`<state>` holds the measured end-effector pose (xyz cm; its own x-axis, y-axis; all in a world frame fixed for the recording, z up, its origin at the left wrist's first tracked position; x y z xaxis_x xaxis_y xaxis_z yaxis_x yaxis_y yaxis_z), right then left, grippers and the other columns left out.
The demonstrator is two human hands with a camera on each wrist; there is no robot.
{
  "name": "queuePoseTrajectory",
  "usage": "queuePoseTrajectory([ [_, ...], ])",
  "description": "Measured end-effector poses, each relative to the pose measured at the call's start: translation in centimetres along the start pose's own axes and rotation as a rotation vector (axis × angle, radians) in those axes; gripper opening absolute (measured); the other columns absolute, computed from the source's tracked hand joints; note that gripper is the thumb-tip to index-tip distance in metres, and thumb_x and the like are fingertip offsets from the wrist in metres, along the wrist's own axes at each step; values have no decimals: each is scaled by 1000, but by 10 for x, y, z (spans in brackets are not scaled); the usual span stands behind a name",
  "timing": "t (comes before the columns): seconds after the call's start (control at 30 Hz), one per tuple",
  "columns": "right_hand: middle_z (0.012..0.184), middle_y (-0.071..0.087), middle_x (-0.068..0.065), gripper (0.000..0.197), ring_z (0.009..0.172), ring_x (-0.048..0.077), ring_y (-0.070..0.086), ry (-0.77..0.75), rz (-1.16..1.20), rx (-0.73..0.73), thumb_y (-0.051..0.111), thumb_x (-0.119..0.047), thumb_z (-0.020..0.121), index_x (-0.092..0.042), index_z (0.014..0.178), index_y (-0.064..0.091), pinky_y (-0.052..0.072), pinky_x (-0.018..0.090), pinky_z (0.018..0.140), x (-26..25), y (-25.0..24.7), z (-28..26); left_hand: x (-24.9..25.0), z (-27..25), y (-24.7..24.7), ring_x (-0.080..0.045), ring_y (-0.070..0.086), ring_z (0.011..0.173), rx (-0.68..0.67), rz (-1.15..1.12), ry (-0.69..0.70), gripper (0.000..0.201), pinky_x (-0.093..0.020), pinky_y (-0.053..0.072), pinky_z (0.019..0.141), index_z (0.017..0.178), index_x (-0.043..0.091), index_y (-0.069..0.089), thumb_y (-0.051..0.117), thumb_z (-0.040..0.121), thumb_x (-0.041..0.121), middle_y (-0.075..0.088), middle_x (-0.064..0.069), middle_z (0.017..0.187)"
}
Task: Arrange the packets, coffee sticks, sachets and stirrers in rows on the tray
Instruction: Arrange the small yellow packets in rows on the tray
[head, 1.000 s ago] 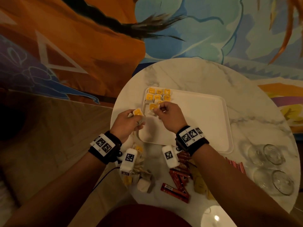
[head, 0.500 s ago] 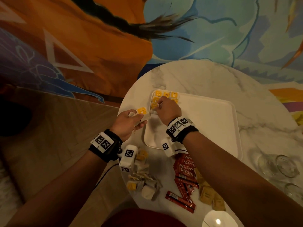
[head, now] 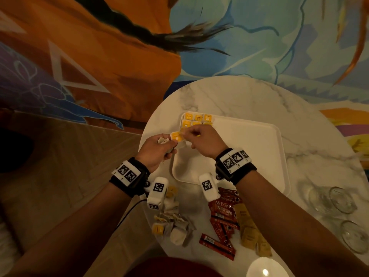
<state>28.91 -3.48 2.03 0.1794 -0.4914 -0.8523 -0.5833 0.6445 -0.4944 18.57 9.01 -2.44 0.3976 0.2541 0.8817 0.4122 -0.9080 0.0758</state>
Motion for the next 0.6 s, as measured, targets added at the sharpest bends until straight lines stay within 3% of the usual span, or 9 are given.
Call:
queuePoseTrajectory([
  [0.07,81,73,13,20,57,9,59,-14,35,-68,68,-30,94,-13,91,77,50,24,59,0,8,-12,2,-2,3,-11,65,69,-33,40,14,9,-20,47,54,102,10,71,69,94,13,68,-7,81],
  [0.2,70,69,2,14,51,1,55,18,82,-41,70,-23,93,-15,82,73,48,21,54,14,14,-22,-2,-5,11,-13,65,73,-89,73,18,10,-22,49,59,100,13,73,67,93,10,69,-7,80],
  [0.3,67,67,5,23,53,9,57,59,92,88,71,-26,91,-8,76,70,53,33,60,26,5,-19,-5,-2,11,-20,67,83,-84,-32,-34,14,-24,54,65,105,11,70,61,95,6,71,-9,91],
  [0.4,64,64,5,22,56,12,58,87,131,192,74,-27,88,-11,74,69,57,38,62,33,-6,-12,-7,5,3,-29,70,89,-52,-226,-107,27,-31,58,72,120,5,63,58,94,2,72,-15,107],
  [0.5,70,68,10,23,64,24,65,88,61,219,75,-32,84,-12,76,68,59,45,69,35,-9,-3,-8,8,-1,-37,69,97,-55,-322,-141,37,-37,59,77,127,1,56,45,92,-5,71,-20,110],
  [0.6,66,65,6,24,68,25,65,118,-67,173,76,-29,85,-13,71,64,57,43,72,40,0,4,-6,8,-4,-38,67,100,-56,-285,-127,43,-43,54,89,130,-3,52,38,91,-13,71,-22,107],
])
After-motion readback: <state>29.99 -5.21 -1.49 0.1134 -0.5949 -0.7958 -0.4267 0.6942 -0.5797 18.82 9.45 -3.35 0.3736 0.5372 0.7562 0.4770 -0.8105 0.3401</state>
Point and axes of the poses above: each hand's wrist, its own z-axis towards the middle knuckle, its own y-axis out of the palm, x = y × z, the point moved 10 cm from there along z, towards the middle knuckle
